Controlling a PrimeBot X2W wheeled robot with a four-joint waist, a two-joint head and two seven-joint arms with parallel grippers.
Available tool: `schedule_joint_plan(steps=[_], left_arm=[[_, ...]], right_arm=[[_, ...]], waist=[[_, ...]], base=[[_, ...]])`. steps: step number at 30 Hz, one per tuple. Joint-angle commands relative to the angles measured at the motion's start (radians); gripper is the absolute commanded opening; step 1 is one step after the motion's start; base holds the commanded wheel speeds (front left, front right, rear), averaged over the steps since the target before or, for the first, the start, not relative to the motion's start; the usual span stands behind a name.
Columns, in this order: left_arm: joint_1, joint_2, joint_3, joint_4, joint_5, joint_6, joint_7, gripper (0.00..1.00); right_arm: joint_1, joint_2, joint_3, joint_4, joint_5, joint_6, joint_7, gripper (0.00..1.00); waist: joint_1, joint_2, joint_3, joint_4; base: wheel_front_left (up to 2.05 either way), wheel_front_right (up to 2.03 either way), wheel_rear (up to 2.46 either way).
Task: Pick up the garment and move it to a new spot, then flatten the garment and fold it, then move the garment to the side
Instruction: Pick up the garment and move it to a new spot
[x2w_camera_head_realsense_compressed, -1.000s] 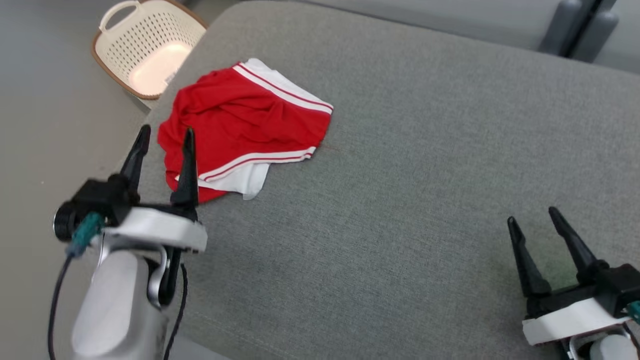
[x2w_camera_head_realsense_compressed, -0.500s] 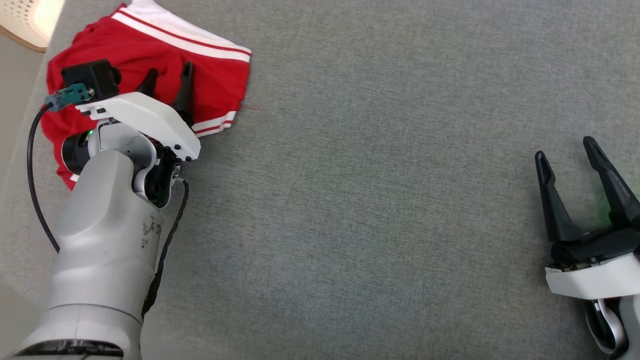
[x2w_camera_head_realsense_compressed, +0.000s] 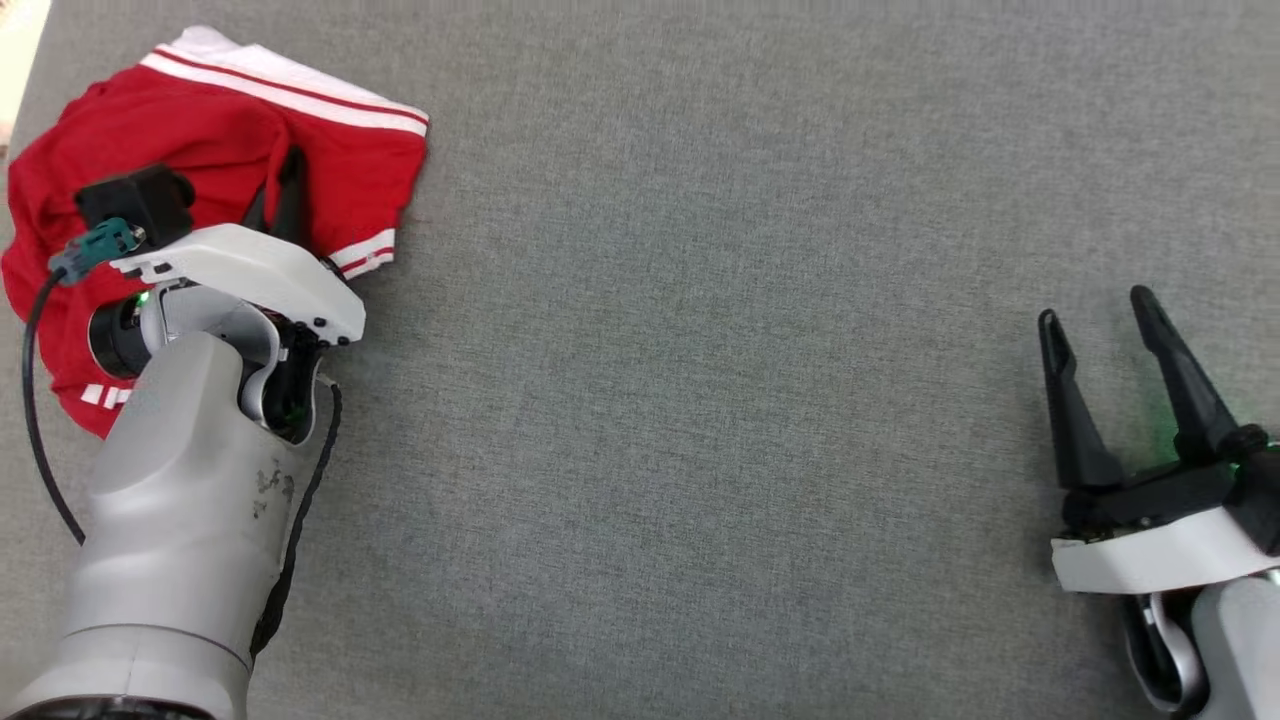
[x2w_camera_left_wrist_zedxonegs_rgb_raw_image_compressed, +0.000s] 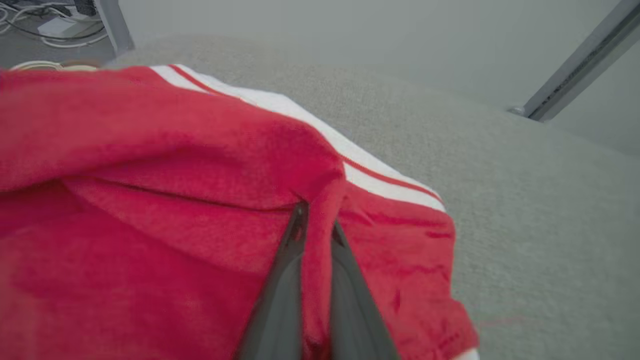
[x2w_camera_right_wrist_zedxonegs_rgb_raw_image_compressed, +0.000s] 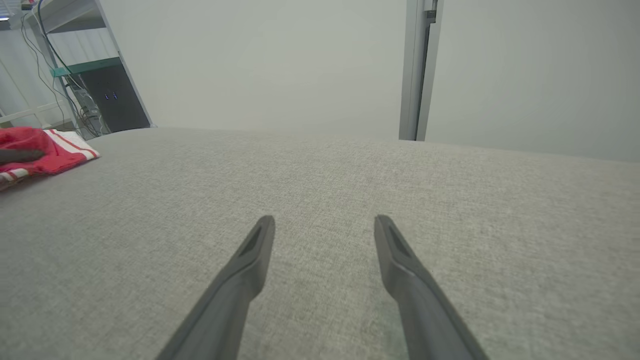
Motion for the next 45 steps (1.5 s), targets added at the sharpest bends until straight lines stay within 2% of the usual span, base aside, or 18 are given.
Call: schedule_joint_plan(steps=[1, 4, 9, 11, 15, 18, 23, 28, 31, 36, 40, 41, 42, 43, 44, 45], left_arm=[[0.010, 0.007, -0.005, -0.040, -0.042, 0.000, -0.019, 0.00], [0.057, 0.038, -0.024, -0.171, -0.167, 0.000, -0.032, 0.00], [0.141, 0.118, -0.058, -0.450, -0.368, 0.000, 0.034, 0.00], [0.169, 0.150, -0.057, -0.549, -0.423, 0.000, 0.070, 0.00], [0.200, 0.179, -0.043, -0.742, -0.509, 0.002, 0.153, 0.00], [0.208, 0.189, -0.039, -0.875, -0.549, 0.035, 0.216, 0.00], [0.194, 0.159, -0.067, -1.040, -0.576, 0.098, 0.281, 0.00], [0.200, 0.121, -0.139, -1.091, -0.560, 0.129, 0.324, 0.00], [0.257, 0.116, -0.197, -1.062, -0.533, 0.126, 0.342, 0.00], [0.326, 0.105, -0.295, -0.978, -0.463, 0.091, 0.319, 0.00], [0.346, 0.044, -0.399, -0.830, -0.391, 0.046, 0.255, 0.00], [0.333, 0.028, -0.417, -0.782, -0.376, 0.038, 0.238, 0.15], [0.317, 0.012, -0.432, -0.732, -0.363, 0.031, 0.216, 0.23], [0.297, 0.001, -0.442, -0.686, -0.344, 0.027, 0.189, 0.38], [0.277, -0.010, -0.458, -0.646, -0.322, 0.022, 0.159, 0.76], [0.264, -0.021, -0.468, -0.608, -0.305, 0.020, 0.126, 1.00]], right_arm=[[0.021, 0.014, 0.008, 0.017, 0.008, -0.003, 0.004, 1.00], [0.020, 0.046, 0.007, 0.019, 0.015, -0.002, 0.003, 1.00], [0.047, 0.102, -0.001, 0.029, 0.019, -0.002, 0.002, 1.00], [0.056, 0.122, -0.008, 0.032, 0.021, -0.002, 0.003, 1.00], [0.057, 0.156, -0.015, 0.025, 0.021, -0.002, 0.003, 1.00], [0.044, 0.181, -0.013, 0.019, 0.023, -0.002, 0.003, 1.00], [0.026, 0.203, -0.008, 0.021, 0.026, -0.002, 0.003, 1.00], [0.024, 0.218, -0.021, 0.021, 0.027, -0.002, 0.003, 1.00], [0.020, 0.225, -0.020, 0.022, 0.031, -0.002, 0.003, 1.00], [0.013, 0.231, -0.004, 0.024, 0.039, -0.002, 0.003, 1.00], [-0.005, 0.234, 0.004, 0.028, 0.045, -0.002, 0.003, 1.00], [-0.010, 0.236, 0.010, 0.028, 0.045, -0.002, 0.003, 1.00], [-0.016, 0.236, 0.017, 0.030, 0.046, -0.002, 0.003, 1.00], [-0.023, 0.236, 0.028, 0.032, 0.045, -0.002, 0.003, 1.00], [-0.030, 0.236, 0.038, 0.034, 0.043, -0.002, 0.003, 1.00], [-0.035, 0.236, 0.040, 0.036, 0.041, -0.002, 0.003, 1.00]], waist=[[0.0000, 0.0000, -0.058, -0.020], [0.0000, 0.0000, -0.126, -0.046], [0.0000, 0.0000, -0.225, -0.105], [0.0000, 0.0000, -0.256, -0.134], [0.0000, 0.0000, -0.289, -0.209], [0.0000, 0.0000, -0.299, -0.276], [0.0000, 0.0000, -0.302, -0.380], [0.0000, 0.0000, -0.297, -0.446], [0.0000, 0.0000, -0.290, -0.469], [0.0000, 0.0000, -0.263, -0.483], [0.0000, 0.0000, -0.208, -0.470], [0.0000, 0.0000, -0.194, -0.465], [0.0000, 0.0000, -0.182, -0.462], [0.0000, 0.0000, -0.172, -0.460], [0.0000, 0.0000, -0.163, -0.458], [0.0000, 0.0000, -0.158, -0.455]], base=[[0.00, 0.00, 0.00], [0.00, 0.00, 0.00], [0.00, 0.00, 0.00], [0.00, 0.00, 0.00], [0.00, 0.00, 0.00], [0.00, 0.00, 0.00], [0.00, 0.00, 0.00], [0.00, 0.00, 0.00], [0.00, 0.00, 0.00], [0.00, 0.00, 0.00], [0.00, 0.00, 0.00], [0.00, 0.00, 0.00], [0.00, 0.00, 0.00], [0.00, 0.00, 0.00], [0.00, 0.00, 0.00], [0.00, 0.00, 0.00]])
